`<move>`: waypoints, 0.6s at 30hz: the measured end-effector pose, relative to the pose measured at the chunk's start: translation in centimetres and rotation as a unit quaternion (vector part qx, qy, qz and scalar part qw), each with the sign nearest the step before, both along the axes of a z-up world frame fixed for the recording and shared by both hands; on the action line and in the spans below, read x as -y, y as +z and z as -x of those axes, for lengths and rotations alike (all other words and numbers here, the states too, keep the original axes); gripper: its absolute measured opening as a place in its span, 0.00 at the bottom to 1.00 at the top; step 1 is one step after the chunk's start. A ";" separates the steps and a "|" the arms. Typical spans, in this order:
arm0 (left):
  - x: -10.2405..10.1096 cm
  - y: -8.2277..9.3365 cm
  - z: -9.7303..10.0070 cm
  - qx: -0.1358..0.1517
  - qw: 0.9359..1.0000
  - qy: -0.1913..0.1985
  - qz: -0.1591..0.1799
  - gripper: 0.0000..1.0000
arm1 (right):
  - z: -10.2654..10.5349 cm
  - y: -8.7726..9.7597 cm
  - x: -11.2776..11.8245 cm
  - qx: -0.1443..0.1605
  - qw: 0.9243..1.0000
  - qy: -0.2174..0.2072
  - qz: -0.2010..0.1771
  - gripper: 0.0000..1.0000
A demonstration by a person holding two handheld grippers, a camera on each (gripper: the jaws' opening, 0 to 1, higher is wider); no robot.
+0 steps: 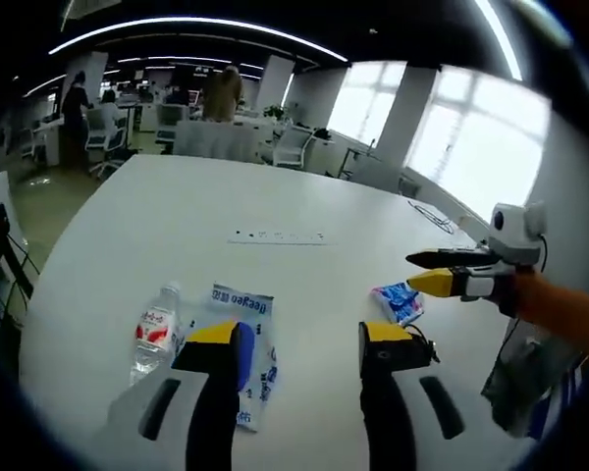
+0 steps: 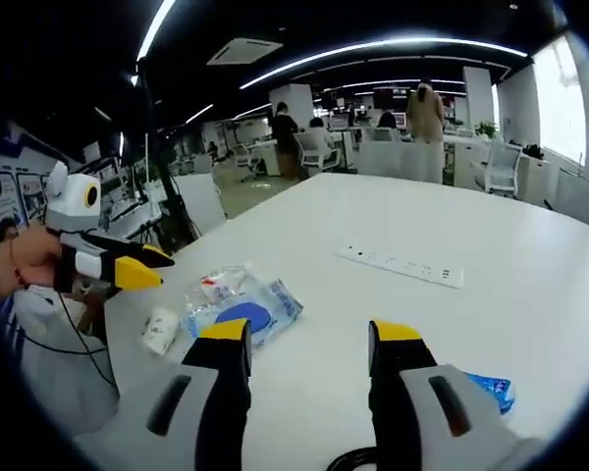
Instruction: Arrange the tabletop items into an orderly group along one side of the table until the central work area is clear of visible clutter.
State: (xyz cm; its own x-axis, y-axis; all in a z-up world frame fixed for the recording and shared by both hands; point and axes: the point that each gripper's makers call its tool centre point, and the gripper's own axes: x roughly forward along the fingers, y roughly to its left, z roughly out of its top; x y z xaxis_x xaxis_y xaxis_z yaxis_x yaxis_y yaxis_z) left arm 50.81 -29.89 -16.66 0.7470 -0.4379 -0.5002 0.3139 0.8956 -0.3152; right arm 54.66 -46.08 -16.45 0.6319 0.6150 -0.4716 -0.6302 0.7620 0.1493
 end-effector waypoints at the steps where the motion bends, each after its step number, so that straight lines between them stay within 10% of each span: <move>1: -0.5 -0.1 0.1 -0.001 1.000 0.006 0.001 0.48 | 0.0 0.0 -0.4 0.000 1.000 0.005 0.001 0.47; 18: -5.3 -1.7 3.3 -0.014 0.996 0.092 0.013 0.52 | 0.3 -0.5 -4.8 -0.003 0.998 0.069 0.013 0.47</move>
